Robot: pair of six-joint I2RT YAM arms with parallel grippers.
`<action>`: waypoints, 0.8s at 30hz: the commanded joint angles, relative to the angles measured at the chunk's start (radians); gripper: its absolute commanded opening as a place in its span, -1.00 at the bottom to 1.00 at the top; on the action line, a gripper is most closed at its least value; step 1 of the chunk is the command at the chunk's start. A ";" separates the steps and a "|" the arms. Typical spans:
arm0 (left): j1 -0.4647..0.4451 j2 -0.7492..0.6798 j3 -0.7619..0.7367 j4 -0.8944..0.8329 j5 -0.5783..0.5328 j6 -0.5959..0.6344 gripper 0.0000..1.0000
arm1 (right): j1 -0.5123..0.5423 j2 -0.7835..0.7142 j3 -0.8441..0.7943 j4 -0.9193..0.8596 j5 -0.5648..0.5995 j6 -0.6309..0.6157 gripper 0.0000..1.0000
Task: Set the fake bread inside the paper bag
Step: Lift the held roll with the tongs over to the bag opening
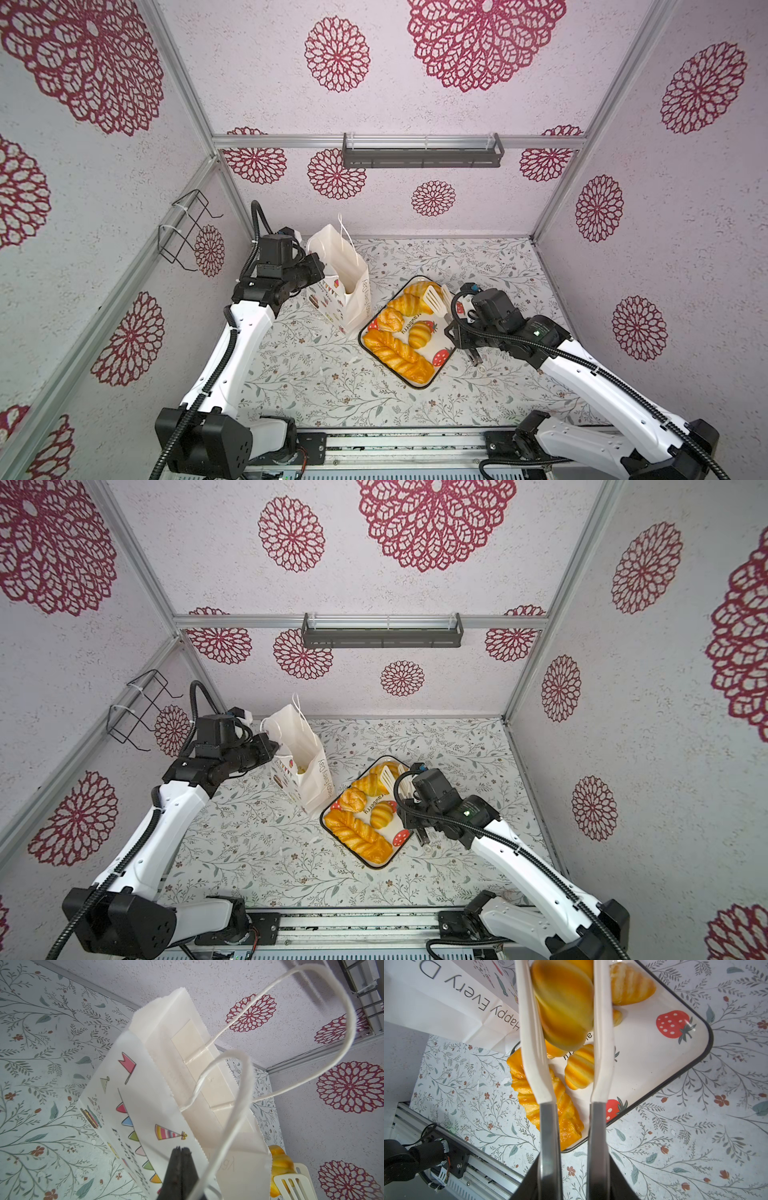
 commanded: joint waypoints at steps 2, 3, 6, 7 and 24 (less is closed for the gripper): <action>-0.010 -0.009 0.004 0.003 -0.003 -0.010 -1.00 | 0.031 0.007 0.103 0.074 -0.015 -0.037 -0.55; -0.010 -0.010 0.004 0.002 -0.004 -0.009 -1.00 | 0.040 0.014 0.121 0.081 -0.017 -0.040 -0.54; -0.010 -0.012 0.009 -0.002 -0.004 -0.008 -1.00 | 0.066 0.049 0.180 0.101 -0.017 -0.054 -0.54; -0.010 -0.015 0.010 -0.003 -0.003 -0.007 -1.00 | 0.075 0.064 0.201 0.108 -0.017 -0.061 -0.54; -0.010 -0.055 0.022 0.048 0.093 -0.049 -0.87 | 0.200 0.322 0.548 0.132 -0.029 -0.177 -0.53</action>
